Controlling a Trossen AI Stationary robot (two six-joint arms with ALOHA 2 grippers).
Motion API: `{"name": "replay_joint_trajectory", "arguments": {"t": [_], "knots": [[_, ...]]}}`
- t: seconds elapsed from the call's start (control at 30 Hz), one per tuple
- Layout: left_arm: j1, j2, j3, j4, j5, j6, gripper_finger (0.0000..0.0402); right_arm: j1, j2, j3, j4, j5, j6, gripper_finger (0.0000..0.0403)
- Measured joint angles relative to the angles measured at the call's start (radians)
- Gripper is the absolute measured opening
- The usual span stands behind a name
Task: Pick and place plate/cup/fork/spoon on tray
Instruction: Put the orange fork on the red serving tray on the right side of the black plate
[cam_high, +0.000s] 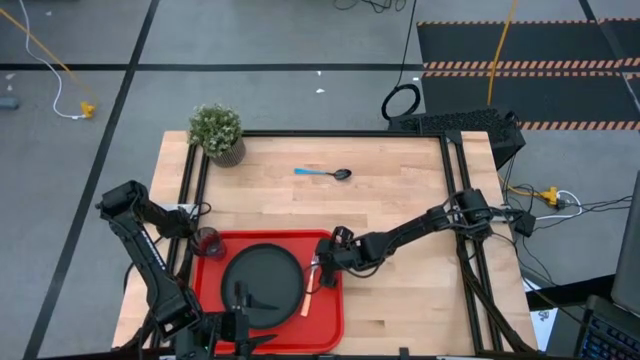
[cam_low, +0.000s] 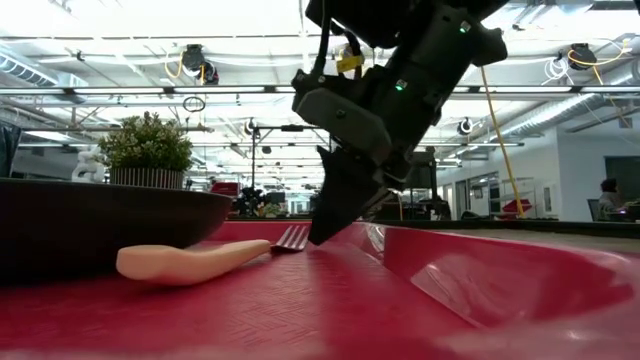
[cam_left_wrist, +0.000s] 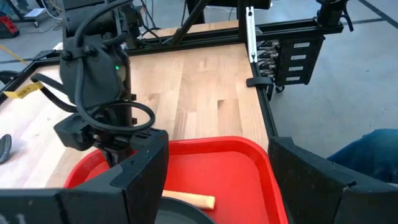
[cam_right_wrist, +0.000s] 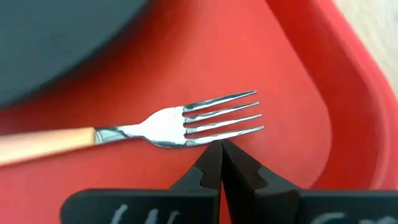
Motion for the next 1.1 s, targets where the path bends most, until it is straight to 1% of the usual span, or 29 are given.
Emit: {"name": "replay_joint_trajectory", "arguments": {"t": [0.33,0.73,1.1], "knots": [[0.000,0.000,0.000,0.000,0.000,0.002,0.0278,-0.012,0.004,0.000,0.028,-0.001,-0.036,0.0000],[0.000,-0.001,0.000,0.000,0.000,0.003,0.0278,-0.017,0.049,0.000,0.122,-0.017,-0.063,0.0000],[0.000,-0.001,0.000,-0.009,-0.001,0.004,0.0278,-0.009,0.032,0.000,0.108,-0.027,-0.047,0.0000]]}}
